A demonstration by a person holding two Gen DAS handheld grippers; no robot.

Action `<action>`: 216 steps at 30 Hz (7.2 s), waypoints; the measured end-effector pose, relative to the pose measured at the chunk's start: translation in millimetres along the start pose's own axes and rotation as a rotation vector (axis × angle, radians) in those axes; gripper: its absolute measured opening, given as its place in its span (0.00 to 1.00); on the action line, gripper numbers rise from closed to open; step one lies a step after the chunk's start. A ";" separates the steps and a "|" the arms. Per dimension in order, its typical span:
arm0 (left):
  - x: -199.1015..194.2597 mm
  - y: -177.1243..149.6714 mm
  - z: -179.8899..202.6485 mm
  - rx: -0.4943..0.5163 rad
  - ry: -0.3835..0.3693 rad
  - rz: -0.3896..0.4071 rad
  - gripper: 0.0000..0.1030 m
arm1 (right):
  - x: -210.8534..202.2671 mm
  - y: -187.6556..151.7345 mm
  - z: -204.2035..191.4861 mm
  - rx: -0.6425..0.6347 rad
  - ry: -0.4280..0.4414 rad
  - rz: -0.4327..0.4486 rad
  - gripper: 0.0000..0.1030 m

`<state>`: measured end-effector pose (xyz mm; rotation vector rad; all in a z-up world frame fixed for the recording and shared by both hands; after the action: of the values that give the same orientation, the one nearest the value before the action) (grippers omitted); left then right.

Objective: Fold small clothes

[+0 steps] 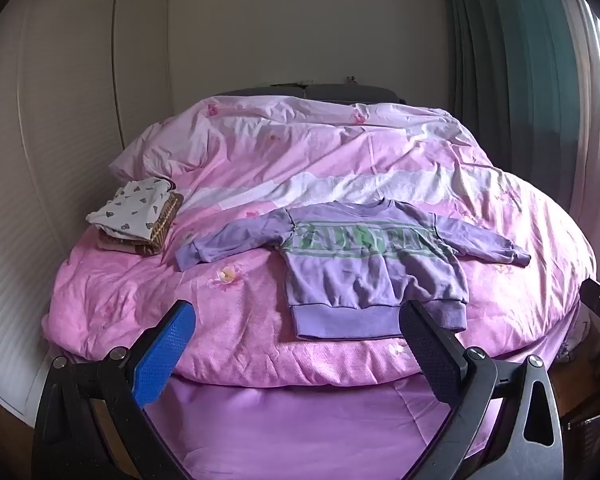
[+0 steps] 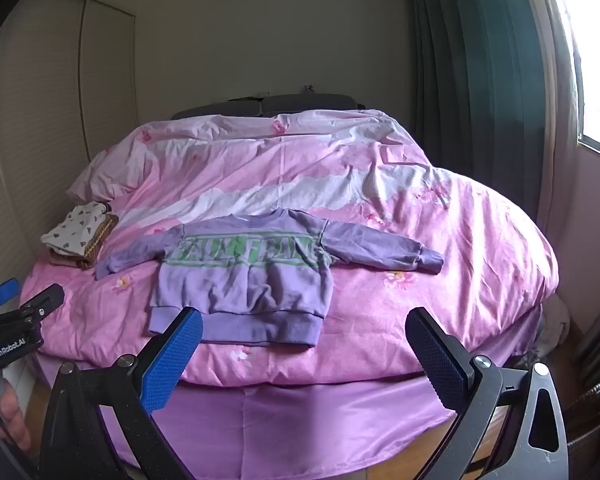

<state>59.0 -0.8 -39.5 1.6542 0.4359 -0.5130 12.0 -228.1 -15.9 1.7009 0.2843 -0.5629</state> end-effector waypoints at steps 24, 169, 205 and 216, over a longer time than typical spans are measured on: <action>3.9 -3.1 -2.6 -0.001 0.005 0.006 1.00 | 6.6 -3.2 5.6 0.006 -0.003 -0.024 1.00; 332.4 122.0 271.7 0.117 -0.053 -0.057 1.00 | 375.0 -7.6 305.4 1.082 -0.030 -0.174 0.39; 286.9 99.3 -52.6 -0.195 0.229 -0.070 1.00 | 383.5 123.7 -78.9 0.305 0.314 -0.084 0.13; 308.5 56.6 -118.0 -0.232 0.285 -0.169 1.00 | 448.1 28.0 -183.9 -0.038 0.167 -0.267 0.14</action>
<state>355.7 106.1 -152.8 1.4762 0.8206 -0.3355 444.8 -108.9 -199.7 1.6866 0.6453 -0.6062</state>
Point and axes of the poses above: each gripper's, at about its wrist camera, not at the fingertips, and x roughly the way its jaws point, z to its right, y to its top, the point moved 7 cm from there along x, roughly the way its jaws point, and after that the axes turned 6 degrees about x, right-handed, at the moved point
